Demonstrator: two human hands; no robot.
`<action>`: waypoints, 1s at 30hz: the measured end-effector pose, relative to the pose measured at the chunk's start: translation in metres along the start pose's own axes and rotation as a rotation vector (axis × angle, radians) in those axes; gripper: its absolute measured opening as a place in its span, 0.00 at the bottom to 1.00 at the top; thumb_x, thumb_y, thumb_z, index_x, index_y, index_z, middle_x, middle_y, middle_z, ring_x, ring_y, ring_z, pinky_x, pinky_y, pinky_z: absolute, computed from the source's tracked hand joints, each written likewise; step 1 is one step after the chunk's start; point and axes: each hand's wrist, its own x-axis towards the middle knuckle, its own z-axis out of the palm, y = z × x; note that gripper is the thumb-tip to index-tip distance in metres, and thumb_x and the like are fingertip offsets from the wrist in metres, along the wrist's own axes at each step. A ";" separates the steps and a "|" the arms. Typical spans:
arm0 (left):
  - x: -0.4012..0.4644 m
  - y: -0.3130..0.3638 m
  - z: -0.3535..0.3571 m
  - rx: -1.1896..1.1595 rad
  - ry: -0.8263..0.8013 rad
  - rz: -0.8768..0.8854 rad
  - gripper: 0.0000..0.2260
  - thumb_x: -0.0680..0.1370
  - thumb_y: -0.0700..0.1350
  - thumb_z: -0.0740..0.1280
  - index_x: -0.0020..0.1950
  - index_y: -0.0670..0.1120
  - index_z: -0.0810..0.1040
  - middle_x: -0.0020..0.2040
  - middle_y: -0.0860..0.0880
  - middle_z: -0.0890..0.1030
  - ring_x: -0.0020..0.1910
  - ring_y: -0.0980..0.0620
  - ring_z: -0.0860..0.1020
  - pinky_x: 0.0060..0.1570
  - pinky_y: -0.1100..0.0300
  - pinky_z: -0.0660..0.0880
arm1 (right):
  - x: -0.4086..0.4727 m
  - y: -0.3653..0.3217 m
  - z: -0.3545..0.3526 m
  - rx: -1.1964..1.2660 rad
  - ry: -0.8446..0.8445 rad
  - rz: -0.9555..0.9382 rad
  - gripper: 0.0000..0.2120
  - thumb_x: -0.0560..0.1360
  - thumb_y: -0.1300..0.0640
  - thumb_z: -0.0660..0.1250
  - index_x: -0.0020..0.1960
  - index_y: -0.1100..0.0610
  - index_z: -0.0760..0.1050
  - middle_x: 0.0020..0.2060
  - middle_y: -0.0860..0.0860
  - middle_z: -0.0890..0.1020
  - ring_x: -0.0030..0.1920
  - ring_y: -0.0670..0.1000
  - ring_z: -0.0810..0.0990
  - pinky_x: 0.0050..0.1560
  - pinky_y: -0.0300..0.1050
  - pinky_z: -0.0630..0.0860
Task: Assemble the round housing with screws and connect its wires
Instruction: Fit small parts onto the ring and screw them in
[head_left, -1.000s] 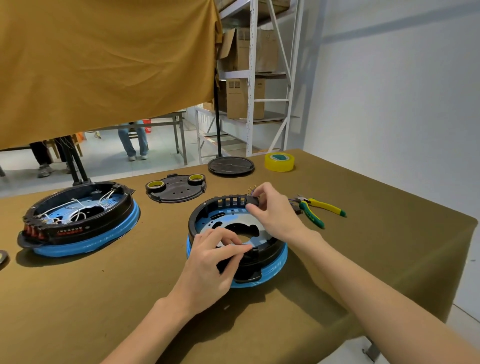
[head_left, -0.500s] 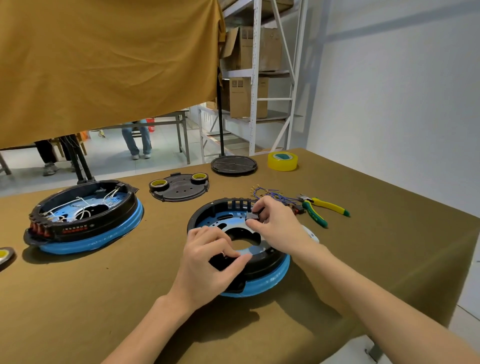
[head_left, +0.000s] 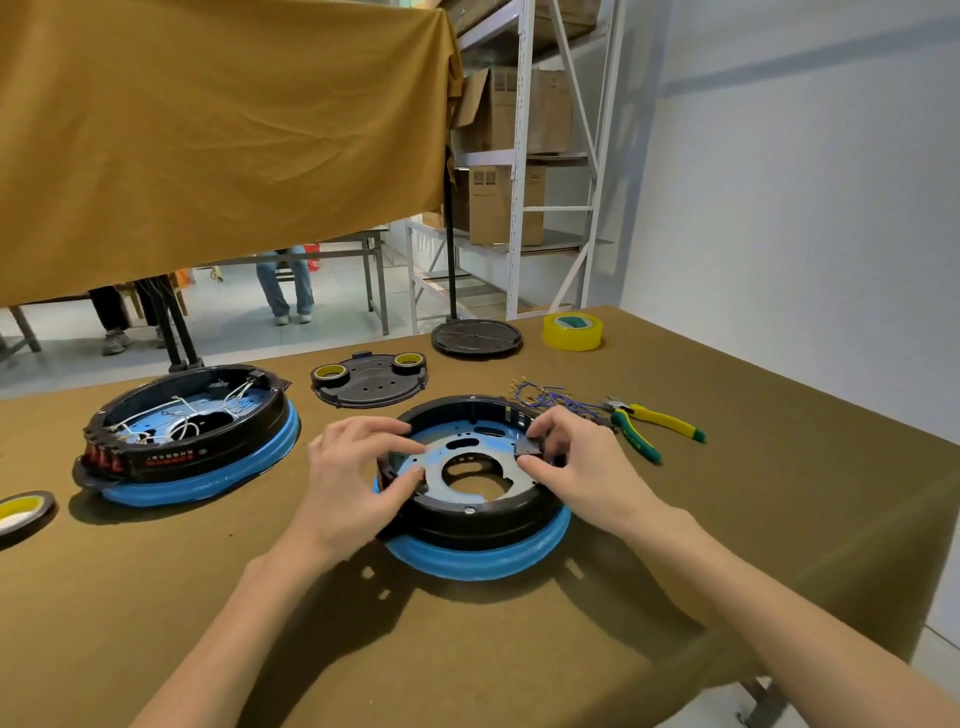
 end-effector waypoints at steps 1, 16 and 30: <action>0.001 -0.003 -0.004 0.046 0.049 -0.038 0.09 0.76 0.46 0.77 0.54 0.56 0.85 0.59 0.58 0.80 0.66 0.53 0.71 0.67 0.51 0.59 | -0.001 -0.002 -0.006 0.020 0.012 -0.011 0.10 0.75 0.51 0.76 0.53 0.49 0.77 0.35 0.46 0.82 0.39 0.45 0.80 0.41 0.40 0.77; -0.006 0.042 0.034 -0.092 -0.238 0.267 0.19 0.80 0.66 0.61 0.49 0.57 0.87 0.40 0.63 0.83 0.46 0.61 0.78 0.64 0.64 0.64 | 0.003 -0.002 -0.029 0.425 0.027 0.060 0.11 0.77 0.59 0.74 0.59 0.52 0.79 0.39 0.53 0.86 0.41 0.55 0.88 0.45 0.44 0.83; -0.016 0.057 0.024 0.101 -0.175 0.099 0.23 0.78 0.71 0.57 0.60 0.59 0.81 0.49 0.65 0.81 0.51 0.65 0.77 0.60 0.59 0.69 | 0.001 -0.022 -0.001 0.131 -0.083 -0.106 0.08 0.77 0.62 0.71 0.54 0.52 0.83 0.43 0.45 0.84 0.48 0.46 0.83 0.55 0.42 0.79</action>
